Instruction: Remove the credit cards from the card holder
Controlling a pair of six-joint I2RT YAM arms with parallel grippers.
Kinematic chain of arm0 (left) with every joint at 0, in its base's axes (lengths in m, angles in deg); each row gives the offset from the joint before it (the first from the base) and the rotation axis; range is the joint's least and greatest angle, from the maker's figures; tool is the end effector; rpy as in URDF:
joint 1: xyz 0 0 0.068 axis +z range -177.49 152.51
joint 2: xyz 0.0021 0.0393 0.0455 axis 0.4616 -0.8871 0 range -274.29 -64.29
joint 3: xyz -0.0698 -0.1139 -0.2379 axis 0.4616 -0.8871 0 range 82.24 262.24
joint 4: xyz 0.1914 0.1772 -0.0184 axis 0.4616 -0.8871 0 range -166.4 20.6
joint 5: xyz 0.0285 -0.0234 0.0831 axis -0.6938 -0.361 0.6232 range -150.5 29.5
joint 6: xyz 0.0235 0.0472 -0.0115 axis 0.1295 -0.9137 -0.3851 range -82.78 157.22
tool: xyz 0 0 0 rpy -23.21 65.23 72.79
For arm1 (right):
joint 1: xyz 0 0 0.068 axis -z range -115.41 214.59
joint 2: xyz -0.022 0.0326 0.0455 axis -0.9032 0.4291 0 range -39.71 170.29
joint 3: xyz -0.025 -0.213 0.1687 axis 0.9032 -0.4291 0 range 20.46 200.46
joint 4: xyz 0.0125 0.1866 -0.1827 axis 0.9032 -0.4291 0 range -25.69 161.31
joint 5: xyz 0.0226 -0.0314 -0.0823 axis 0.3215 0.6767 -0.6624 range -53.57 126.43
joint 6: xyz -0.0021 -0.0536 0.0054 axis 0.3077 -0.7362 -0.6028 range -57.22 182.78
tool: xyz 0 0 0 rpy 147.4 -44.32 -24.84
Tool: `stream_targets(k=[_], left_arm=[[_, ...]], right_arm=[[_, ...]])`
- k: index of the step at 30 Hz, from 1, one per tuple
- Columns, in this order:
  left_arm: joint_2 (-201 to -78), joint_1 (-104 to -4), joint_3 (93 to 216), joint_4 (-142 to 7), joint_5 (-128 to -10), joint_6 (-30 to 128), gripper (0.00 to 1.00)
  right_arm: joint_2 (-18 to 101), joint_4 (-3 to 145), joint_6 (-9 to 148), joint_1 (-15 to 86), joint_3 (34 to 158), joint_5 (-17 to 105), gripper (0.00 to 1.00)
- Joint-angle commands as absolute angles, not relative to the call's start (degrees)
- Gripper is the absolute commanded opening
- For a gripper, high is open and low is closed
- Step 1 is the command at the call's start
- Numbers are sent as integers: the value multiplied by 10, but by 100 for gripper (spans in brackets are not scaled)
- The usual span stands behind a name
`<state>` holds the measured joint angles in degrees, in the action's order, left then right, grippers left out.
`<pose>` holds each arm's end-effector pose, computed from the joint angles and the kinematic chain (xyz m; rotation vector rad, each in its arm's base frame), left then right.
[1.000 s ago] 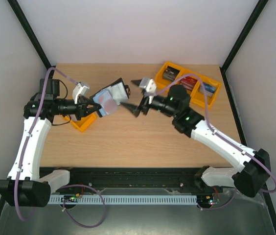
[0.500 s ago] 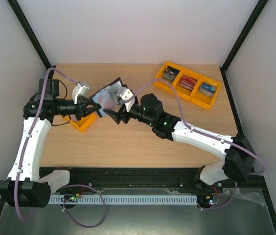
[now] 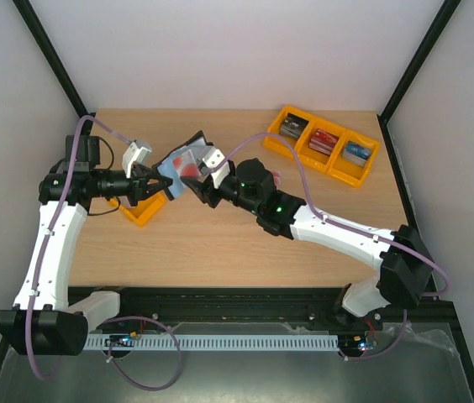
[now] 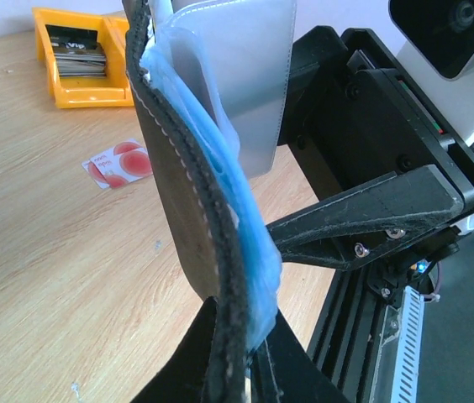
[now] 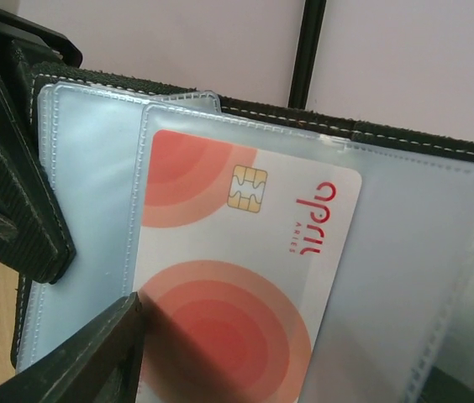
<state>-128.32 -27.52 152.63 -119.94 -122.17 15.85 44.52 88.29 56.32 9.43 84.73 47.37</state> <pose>0.2064 -0.0315 0.3742 0.8611 1.8586 -1.0097 0.1962 0.2936 0.3433 -0.9896 1.3620 0.8024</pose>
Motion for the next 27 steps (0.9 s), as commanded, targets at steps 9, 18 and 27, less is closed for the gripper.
stream_targets(k=[9, 18, 27], left_arm=[[-1274, -275, 1525, -1207, -1254, 143, 2], [-1276, -276, 1530, -1211, -1256, 140, 2], [-1275, -278, 1528, -1213, -1255, 137, 2]], right_arm=[[417, 874, 548, 93, 858, 555, 63], [386, 871, 561, 127, 843, 589, 67], [383, 861, 589, 151, 848, 522, 52]])
